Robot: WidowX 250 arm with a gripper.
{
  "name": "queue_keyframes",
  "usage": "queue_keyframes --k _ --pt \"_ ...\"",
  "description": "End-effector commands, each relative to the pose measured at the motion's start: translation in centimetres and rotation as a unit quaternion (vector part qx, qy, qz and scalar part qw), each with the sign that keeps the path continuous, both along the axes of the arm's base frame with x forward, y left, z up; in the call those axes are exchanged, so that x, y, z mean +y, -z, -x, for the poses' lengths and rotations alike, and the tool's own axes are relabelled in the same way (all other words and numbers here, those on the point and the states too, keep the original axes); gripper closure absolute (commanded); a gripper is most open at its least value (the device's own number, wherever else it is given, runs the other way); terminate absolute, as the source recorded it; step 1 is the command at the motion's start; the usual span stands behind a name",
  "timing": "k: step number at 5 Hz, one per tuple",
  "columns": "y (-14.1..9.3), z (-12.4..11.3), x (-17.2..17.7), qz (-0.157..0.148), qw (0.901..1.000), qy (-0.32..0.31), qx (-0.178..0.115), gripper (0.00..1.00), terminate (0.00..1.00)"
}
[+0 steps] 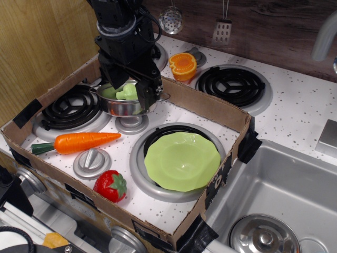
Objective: Take carrot off plate
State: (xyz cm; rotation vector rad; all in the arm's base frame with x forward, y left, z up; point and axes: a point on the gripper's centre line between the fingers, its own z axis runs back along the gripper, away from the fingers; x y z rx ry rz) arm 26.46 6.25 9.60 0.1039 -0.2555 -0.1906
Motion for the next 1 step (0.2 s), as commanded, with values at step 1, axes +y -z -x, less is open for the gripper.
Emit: queue_keyframes --k 1 --pt "-1.38 -1.32 0.5 -0.006 0.9998 -0.002 -0.021 0.0 1.0"
